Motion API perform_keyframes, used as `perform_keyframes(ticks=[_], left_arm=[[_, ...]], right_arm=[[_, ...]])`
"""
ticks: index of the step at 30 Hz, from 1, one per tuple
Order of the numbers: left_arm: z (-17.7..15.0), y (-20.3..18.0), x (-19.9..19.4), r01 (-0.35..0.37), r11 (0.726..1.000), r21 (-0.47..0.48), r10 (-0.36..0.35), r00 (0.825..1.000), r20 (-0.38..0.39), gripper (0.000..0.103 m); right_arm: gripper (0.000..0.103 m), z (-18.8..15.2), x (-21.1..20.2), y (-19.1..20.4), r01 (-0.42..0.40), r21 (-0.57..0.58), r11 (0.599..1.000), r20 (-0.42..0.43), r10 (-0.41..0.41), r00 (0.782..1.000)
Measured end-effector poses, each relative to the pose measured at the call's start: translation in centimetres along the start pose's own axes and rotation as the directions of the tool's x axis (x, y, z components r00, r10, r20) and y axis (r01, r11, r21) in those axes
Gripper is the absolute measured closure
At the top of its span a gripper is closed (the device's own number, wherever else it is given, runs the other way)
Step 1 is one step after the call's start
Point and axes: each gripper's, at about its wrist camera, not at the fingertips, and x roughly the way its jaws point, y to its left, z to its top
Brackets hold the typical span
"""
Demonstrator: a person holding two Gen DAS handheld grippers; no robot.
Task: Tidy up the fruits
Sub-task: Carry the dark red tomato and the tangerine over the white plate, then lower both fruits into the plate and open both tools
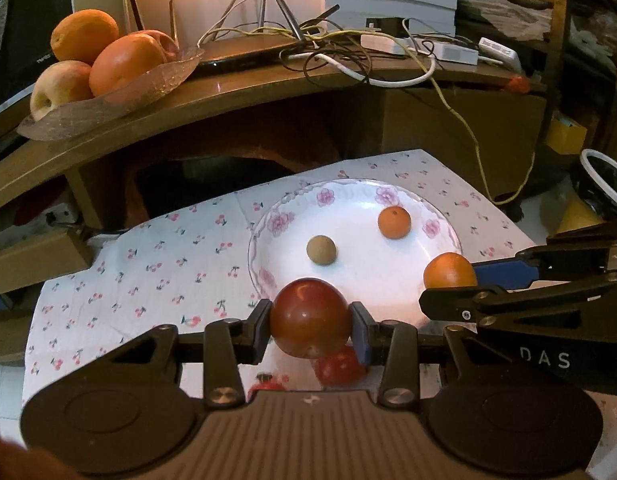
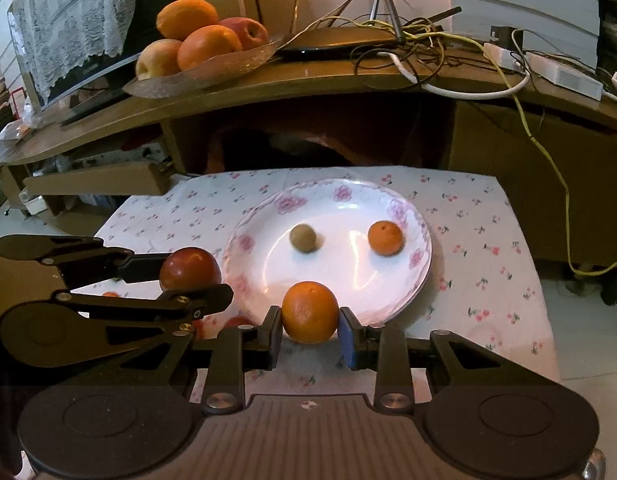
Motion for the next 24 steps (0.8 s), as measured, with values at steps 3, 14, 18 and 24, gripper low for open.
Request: perform_keyframes(ticks=[3, 14, 18, 24], left_arm=[[0.6, 0.0, 1.0, -0.002, 1.000, -0.004, 0.002, 1.000, -0.002, 0.057], [0.9, -0.1, 3.4, -0.011, 1.000, -0.003, 0.011, 1.000, -0.025, 0.057], [1.0, 0.1, 3.8, -0.005, 1.000, -0.015, 0.005, 0.999, -0.033, 0.057], [0.9, 0.1, 4.0, -0.007, 1.000, -0.017, 0.006, 0.999, -0.033, 0.057]], right_arm=[[0.071, 0.5, 0.7, -0.6, 0.005, 0.005, 1.000, 0.001, -0.005, 1.000], [0.070, 0.9, 3.1, -1.9, 0.013, 0.008, 1.000, -0.024, -0.013, 1.000], [0.069, 1.1, 3.5, -1.8, 0.016, 0.004, 1.000, -0.023, -0.016, 1.000], [0.069, 1.2, 3.7, -2.0, 0.025, 0.008, 1.000, -0.018, -0.024, 1.000]])
